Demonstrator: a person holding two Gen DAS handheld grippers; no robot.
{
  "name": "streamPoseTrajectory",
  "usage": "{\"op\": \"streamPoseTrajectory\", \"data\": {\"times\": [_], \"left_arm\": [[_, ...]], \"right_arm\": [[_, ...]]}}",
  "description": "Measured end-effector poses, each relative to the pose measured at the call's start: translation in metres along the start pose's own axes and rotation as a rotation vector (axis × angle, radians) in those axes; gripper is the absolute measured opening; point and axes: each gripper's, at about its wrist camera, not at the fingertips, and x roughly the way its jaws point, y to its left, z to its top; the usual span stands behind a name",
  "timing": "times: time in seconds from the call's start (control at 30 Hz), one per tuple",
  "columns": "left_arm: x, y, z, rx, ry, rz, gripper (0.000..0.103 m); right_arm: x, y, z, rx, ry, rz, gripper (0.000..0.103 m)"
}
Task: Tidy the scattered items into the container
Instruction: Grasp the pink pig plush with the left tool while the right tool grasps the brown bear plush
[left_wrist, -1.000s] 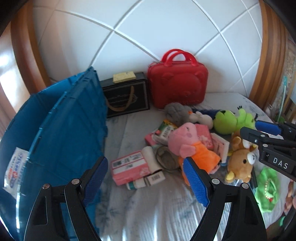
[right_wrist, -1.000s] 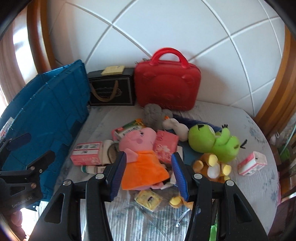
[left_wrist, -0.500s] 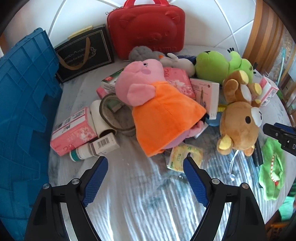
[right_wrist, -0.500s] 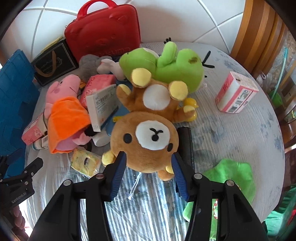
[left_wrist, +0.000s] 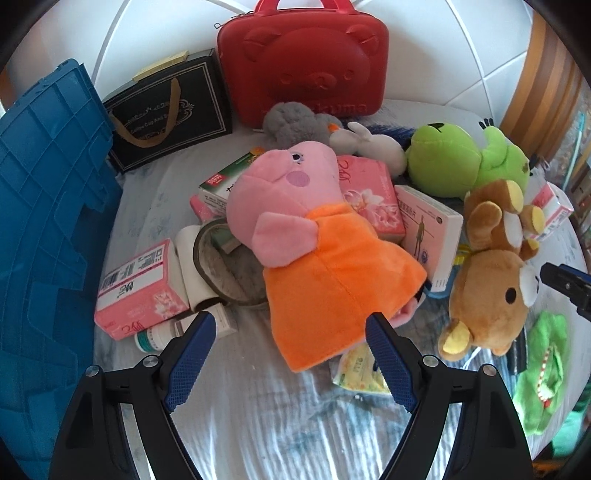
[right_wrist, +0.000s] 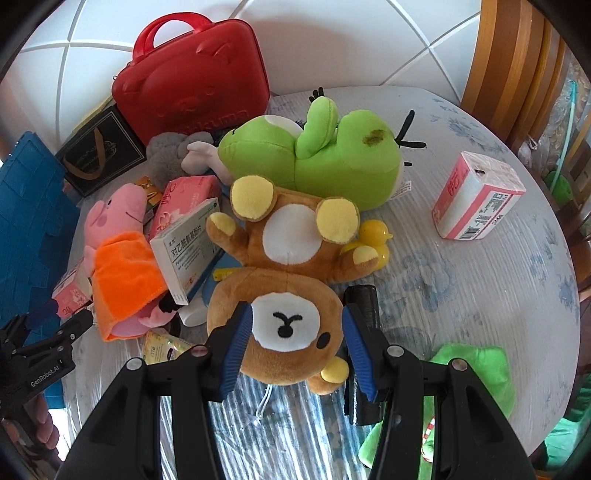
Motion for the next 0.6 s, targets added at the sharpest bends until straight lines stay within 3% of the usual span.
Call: {"op": "streamPoseTrajectory", "data": {"times": [0.4,0.6], "left_arm": [[0.048,0.004,0.052,-0.089,0.067,-0.026,0.084],[0.063,-0.002,0.06,-0.112,0.076,-0.061,0.084]], "right_arm": [[0.052,-0.006,0.028,0.064,0.093,0.062,0.05],[0.06,-0.005,0.033,0.083,0.102,0.069,0.06]]}}
